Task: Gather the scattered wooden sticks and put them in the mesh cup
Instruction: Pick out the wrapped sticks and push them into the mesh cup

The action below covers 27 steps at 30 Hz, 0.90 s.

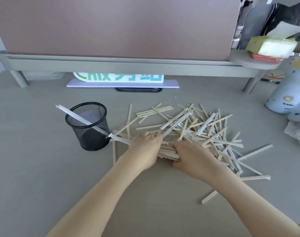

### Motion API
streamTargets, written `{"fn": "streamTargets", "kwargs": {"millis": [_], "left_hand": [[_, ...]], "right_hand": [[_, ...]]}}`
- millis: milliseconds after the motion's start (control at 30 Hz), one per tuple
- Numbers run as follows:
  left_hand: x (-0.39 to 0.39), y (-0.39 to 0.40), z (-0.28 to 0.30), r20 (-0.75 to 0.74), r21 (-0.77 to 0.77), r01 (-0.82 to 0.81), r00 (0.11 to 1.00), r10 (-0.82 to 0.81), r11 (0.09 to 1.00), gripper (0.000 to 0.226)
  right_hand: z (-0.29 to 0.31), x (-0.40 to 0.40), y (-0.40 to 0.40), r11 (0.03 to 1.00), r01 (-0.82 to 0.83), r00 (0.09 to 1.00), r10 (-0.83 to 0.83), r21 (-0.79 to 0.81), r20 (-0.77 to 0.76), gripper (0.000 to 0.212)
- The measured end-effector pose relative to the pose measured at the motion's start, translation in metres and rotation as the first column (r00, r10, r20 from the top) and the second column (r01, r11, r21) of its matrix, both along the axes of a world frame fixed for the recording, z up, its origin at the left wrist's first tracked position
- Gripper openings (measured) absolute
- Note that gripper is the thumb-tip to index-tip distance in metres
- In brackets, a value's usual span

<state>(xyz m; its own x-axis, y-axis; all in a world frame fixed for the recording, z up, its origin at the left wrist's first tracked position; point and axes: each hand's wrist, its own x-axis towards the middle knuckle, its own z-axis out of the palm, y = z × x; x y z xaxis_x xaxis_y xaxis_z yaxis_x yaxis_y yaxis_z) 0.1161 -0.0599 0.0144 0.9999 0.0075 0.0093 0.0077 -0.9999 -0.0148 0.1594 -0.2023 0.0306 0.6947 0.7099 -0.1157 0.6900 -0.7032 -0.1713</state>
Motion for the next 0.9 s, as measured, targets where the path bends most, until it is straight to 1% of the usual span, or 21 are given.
{"fn": "streamTargets", "kwargs": {"millis": [67, 133, 300, 333, 433, 500, 533, 633, 700, 800, 900], "left_hand": [[-0.001, 0.004, 0.002, 0.032, -0.049, 0.015, 0.999, -0.013, 0.999, 0.036], [-0.003, 0.01, 0.004, 0.071, -0.089, 0.037, 0.997, -0.031, 0.995, 0.036], [-0.006, 0.026, 0.01, 0.122, -0.075, 0.094, 0.989, -0.085, 0.993, 0.029], [-0.006, 0.029, 0.013, 0.126, -0.079, 0.095, 0.988, -0.085, 0.992, 0.028], [-0.006, 0.035, 0.02, 0.148, -0.114, 0.084, 0.987, -0.067, 0.99, 0.024], [-0.005, 0.039, 0.025, 0.154, -0.147, 0.071, 0.987, -0.048, 0.987, 0.02], [-0.005, 0.04, 0.027, 0.142, -0.178, 0.057, 0.989, -0.032, 0.982, 0.018], [-0.004, 0.046, 0.035, 0.115, -0.256, 0.023, 0.993, 0.007, 0.966, 0.015], [-0.004, 0.051, 0.039, 0.133, -0.287, 0.005, 0.991, 0.035, 0.958, 0.019], [-0.005, 0.058, 0.04, 0.2, -0.359, -0.005, 0.976, 0.083, 0.933, 0.036], [-0.007, 0.062, 0.044, 0.27, -0.475, -0.005, 0.951, 0.152, 0.88, 0.037]], "right_hand": [[0.004, 0.001, -0.003, 1.0, -0.018, 1.0, 0.018, 0.007, -0.005, 0.019], [0.009, 0.001, -0.006, 1.0, -0.029, 1.0, 0.029, 0.005, 0.007, 0.024], [0.014, 0.008, -0.013, 1.0, -0.009, 0.999, 0.009, -0.013, -0.035, 0.022], [0.015, 0.01, -0.014, 1.0, -0.016, 0.999, 0.015, -0.024, -0.035, 0.017], [0.022, 0.011, -0.016, 1.0, -0.025, 0.997, 0.025, -0.001, -0.072, 0.014], [0.03, 0.01, -0.015, 0.999, -0.018, 0.996, 0.02, 0.033, -0.084, 0.018], [0.033, 0.01, -0.015, 0.999, -0.007, 0.996, 0.011, 0.046, -0.084, 0.02], [0.04, 0.015, -0.018, 0.996, 0.032, 0.996, -0.024, 0.083, -0.087, 0.016], [0.045, 0.021, -0.023, 0.993, 0.062, 0.994, -0.052, 0.102, -0.096, 0.018], [0.058, 0.027, -0.034, 0.988, 0.094, 0.991, -0.082, 0.119, -0.103, 0.02], [0.072, 0.029, -0.043, 0.97, 0.142, 0.973, -0.1, 0.196, -0.206, 0.016]]}}
